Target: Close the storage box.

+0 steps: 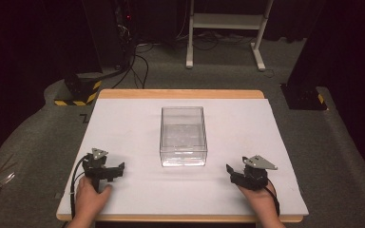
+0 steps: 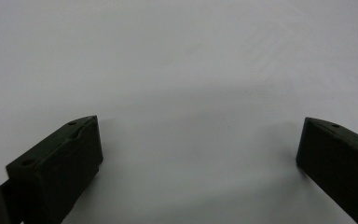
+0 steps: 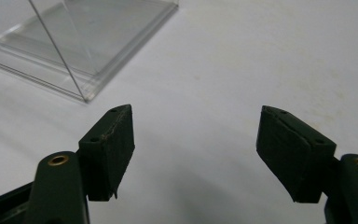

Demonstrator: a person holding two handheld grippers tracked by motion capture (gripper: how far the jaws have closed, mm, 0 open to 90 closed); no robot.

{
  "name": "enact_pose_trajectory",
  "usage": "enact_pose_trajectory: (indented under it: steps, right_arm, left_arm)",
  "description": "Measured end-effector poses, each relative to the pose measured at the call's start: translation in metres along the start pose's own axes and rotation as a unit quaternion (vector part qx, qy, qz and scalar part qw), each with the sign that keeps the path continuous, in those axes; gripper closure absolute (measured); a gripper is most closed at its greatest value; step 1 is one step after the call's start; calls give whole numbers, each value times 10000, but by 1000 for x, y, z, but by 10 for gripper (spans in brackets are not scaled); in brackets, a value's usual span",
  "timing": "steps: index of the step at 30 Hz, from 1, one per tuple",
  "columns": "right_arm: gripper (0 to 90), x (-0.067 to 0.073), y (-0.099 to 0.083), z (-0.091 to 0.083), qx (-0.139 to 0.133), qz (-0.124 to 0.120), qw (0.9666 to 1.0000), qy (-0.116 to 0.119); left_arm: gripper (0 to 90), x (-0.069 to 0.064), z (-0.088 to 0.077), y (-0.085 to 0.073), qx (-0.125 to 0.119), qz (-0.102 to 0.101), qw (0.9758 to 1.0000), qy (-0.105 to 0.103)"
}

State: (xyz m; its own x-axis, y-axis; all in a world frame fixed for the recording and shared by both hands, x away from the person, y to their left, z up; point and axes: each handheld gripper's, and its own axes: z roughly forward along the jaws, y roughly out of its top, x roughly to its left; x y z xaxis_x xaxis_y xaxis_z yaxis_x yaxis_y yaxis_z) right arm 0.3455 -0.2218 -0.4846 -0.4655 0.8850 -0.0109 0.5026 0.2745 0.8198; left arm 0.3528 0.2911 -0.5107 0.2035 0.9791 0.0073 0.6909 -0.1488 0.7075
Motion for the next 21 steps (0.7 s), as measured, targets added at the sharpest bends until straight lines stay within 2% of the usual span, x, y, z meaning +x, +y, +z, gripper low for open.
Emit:
enact_pose_trajectory:
  steps: [3,5,8,12,16,21]
  right_arm:
    - [282,-6,-5,-2,62,-56,9999,-119]
    - [284,-12,-11,-4,152,-137,9994,-278]
    - [286,-16,-18,-4,238,-157,9990,-352]
    - [283,-18,-21,-3,303,-92,9991,-292]
    - [288,-14,-22,-3,304,-244,9987,-343]
    - [289,-16,-22,-3,285,-174,9990,-311]
  left_arm:
    - [5,0,0,0,-2,1,10000,0]
    - [5,0,0,0,-2,2,10000,1]
    - [5,0,0,0,-3,1,10000,0]
    - [5,0,0,0,-11,-2,10000,2]
    - [5,0,0,0,-5,-2,10000,2]
    - [5,0,0,0,-5,1,10000,4]
